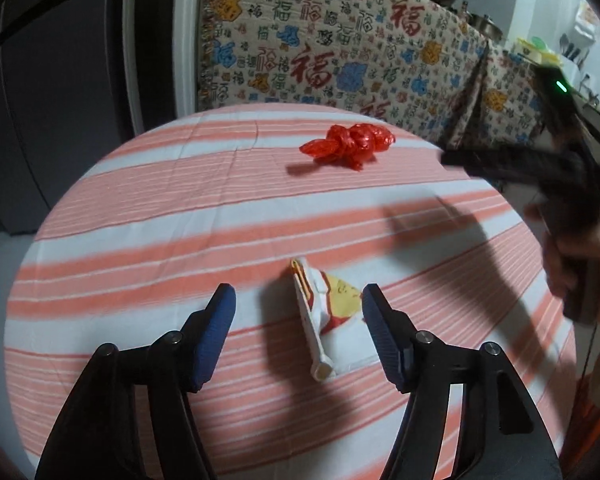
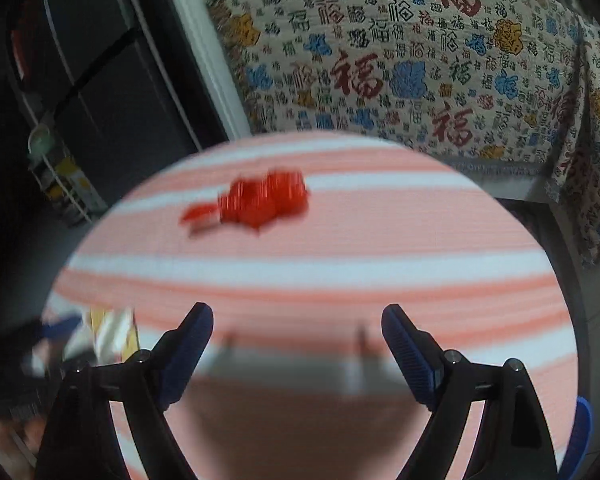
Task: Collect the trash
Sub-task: 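Hold the white packet with the left tool while the right tool grasps the red plastic bag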
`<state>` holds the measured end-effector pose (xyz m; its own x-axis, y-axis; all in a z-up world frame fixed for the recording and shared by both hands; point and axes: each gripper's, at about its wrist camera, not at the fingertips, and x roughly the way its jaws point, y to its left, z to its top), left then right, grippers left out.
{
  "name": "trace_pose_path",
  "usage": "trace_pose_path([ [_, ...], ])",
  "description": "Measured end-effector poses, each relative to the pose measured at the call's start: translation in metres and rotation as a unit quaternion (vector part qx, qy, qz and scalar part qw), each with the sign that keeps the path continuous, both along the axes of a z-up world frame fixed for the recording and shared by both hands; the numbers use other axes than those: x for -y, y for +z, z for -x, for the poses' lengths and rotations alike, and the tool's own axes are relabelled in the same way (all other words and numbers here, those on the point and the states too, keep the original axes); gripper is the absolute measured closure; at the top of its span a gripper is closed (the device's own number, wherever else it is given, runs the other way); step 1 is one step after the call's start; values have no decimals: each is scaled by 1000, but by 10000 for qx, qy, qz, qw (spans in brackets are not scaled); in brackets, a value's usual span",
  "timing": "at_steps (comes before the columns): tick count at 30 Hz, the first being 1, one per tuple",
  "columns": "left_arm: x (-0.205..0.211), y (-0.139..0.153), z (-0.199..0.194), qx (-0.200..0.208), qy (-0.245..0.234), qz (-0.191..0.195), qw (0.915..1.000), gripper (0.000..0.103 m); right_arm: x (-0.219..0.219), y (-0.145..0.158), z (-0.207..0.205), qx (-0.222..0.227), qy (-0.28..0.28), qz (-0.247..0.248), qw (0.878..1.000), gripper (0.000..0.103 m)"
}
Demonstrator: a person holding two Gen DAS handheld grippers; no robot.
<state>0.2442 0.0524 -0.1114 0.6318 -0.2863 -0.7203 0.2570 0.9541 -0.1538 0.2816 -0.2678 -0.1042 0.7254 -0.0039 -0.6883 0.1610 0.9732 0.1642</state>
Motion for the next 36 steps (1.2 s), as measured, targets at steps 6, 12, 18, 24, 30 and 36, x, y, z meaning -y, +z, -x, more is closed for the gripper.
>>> trace_pose_path([
  [6, 7, -10, -4, -114, -280, -42, 9995, 45, 22, -5, -83, -196, 26, -696, 9974, 14],
  [12, 11, -17, -3, -285, -348, -53, 9990, 92, 29, -24, -110, -418, 308, -1516, 9871, 99],
  [18, 10, -16, 3, -296, -241, -9, 9993, 92, 18, -16, -27, -324, 276, -1071, 9933, 99],
  [24, 17, -14, 24, -350, -64, -181, 9992, 92, 5, -20, 88, -292, 150, -429, 9985, 98],
  [30, 8, -15, 56, -452, 281, 202, 9984, 55, -8, -48, 151, -330, 86, -98, 9994, 16],
  [36, 12, -16, 61, -160, 301, -42, 9994, 49, -24, -57, 161, -376, 214, 678, 9968, 13],
])
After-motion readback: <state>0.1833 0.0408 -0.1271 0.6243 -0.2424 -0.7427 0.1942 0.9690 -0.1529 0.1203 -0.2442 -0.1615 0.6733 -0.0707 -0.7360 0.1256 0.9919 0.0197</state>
